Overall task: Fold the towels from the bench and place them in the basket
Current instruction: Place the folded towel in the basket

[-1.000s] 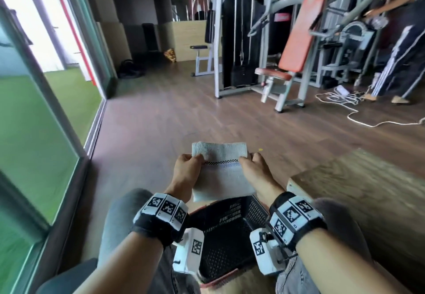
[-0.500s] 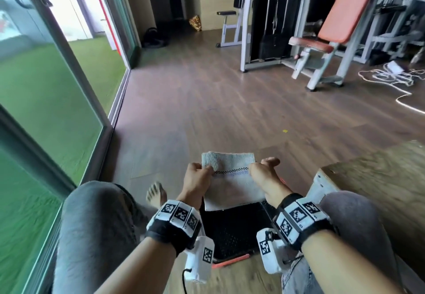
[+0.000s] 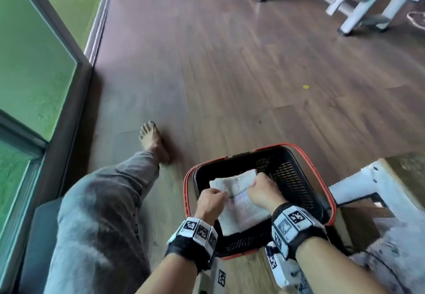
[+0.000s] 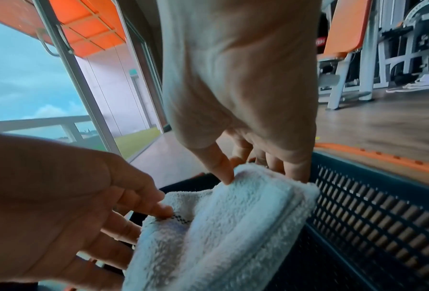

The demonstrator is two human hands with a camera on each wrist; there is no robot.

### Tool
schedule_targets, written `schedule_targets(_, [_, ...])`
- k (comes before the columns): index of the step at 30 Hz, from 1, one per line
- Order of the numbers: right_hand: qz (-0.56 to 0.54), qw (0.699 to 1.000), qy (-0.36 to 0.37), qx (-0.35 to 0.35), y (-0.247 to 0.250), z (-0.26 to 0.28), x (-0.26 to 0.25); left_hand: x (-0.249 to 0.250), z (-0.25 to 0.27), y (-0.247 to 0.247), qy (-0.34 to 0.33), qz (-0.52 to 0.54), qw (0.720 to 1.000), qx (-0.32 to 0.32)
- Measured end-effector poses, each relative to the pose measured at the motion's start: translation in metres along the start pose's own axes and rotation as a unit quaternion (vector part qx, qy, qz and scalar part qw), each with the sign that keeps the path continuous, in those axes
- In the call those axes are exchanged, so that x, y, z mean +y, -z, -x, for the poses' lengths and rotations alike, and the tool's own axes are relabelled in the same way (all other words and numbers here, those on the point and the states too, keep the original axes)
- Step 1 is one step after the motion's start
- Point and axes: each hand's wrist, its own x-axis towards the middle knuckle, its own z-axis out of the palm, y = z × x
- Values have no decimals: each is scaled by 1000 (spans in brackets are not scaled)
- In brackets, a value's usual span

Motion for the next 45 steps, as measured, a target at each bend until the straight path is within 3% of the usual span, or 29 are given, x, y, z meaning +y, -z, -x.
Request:
schedule_targets(5, [-18, 999, -17, -40, -37, -51, 10, -19, -49, -25, 63, 26, 998, 16])
schedule_targets(15, [-56, 990, -24, -130, -78, -109, 11, -27, -104, -46, 124, -54, 991, 2])
schedule_targets(20, [-24, 988, -17, -152, -80, -115, 15, -32, -108, -52, 138, -48, 989, -11])
schedule_targets(26, [-24, 985, -24, -168, -78, -111, 16, -31, -102, -57, 106, -47, 993, -18])
schedule_targets(30, [14, 993, -24, -118, -65, -93, 9, -17, -89, -48, 64, -40, 996, 54])
schedule_targets(38, [30, 996, 20, 77, 19, 2, -21, 59, -12, -22, -92, -13, 987, 132])
schedule_targets(45, [-52, 979, 99, 171, 103, 116, -29, 123, 96, 25, -220, -45, 968, 114])
